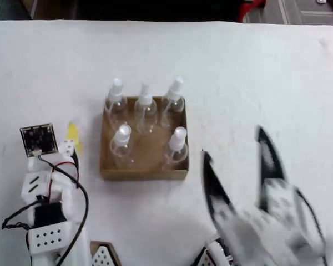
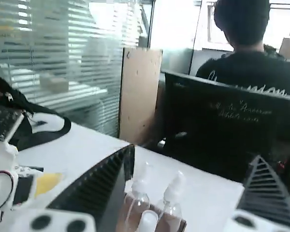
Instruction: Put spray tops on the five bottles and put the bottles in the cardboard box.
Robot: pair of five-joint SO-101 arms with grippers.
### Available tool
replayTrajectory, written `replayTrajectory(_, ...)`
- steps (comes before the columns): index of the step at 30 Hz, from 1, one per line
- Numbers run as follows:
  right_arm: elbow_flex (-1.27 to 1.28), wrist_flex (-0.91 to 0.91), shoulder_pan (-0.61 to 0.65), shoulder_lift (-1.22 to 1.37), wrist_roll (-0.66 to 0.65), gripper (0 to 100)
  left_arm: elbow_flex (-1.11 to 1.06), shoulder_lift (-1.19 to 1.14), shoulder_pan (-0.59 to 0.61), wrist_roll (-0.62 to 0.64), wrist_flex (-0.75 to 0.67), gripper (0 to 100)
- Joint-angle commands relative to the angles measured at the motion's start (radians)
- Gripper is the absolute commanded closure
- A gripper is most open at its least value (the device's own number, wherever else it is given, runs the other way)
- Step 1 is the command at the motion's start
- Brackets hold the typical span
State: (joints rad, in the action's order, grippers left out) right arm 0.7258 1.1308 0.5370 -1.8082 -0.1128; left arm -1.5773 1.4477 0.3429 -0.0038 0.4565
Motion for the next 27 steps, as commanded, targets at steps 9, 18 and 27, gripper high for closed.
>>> replayTrajectory(9,-0.674,0.386,-0.236,0.001,-0.275,95.5,0.299,0.013,0.193,0.009,0.068,97)
replayTrajectory(18,-0.979,0.579,-0.286,0.001,-0.267,98.2,1.031,0.013,0.197,0.002,0.594,98)
replayTrajectory(27,-0.999,0.587,-0.308,-0.001,-0.103,98.2,1.396,0.143,0.196,0.002,0.882,98)
